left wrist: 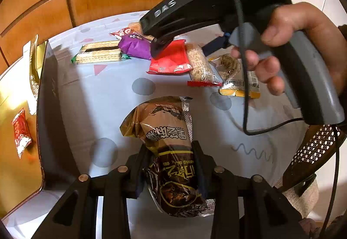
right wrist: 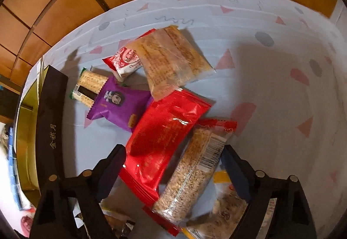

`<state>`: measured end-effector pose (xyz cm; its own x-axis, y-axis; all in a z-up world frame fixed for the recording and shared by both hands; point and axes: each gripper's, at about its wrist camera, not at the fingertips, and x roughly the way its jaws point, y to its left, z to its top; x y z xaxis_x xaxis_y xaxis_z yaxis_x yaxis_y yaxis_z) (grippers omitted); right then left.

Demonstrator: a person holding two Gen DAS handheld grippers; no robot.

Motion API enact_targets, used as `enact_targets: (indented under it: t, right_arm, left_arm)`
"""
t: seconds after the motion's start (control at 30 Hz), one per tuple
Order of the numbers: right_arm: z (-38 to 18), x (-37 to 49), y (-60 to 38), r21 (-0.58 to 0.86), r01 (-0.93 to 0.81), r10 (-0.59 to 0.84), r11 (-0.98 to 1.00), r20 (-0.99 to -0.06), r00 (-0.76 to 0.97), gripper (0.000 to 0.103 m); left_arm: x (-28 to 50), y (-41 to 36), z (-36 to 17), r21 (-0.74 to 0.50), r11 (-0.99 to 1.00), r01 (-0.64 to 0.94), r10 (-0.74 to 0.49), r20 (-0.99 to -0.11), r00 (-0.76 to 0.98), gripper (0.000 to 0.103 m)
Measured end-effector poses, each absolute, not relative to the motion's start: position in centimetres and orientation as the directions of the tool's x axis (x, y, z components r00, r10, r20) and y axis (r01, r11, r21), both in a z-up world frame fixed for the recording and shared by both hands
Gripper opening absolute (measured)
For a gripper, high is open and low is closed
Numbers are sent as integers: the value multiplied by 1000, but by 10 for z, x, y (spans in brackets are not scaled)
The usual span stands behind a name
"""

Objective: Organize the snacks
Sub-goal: 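Lift the brown bag with the left gripper while the right gripper reaches for the sesame bar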

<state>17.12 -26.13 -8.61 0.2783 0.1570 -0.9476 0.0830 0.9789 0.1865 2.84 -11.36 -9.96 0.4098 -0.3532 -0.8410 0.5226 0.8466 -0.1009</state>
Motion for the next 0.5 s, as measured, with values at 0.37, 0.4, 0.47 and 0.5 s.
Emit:
enact_targets:
  t: [0.37,0.4,0.47,0.5]
  right_arm:
    - [-81,193,-263,-26,-11,-22,1000,-952,305,91]
    - [-76,192,-276,-38,18,-42,999,-949,313,91]
    - [-67,186,-291,-25,57,-42,998,-944,327,91]
    - [-63,182,-296,-7,61,-27,998,-944,330,89]
  left_arm:
    - [32,-102,-106,-122,844,523,-371,-836,404,37]
    - [33,-101,-107,-121,844,523,-371,-836,405,37]
    - [33,-100,-108,-121,844,523,-371,-835,405,37]
    - [33,-99,-109,-123,844,522,-373,-835,405,37]
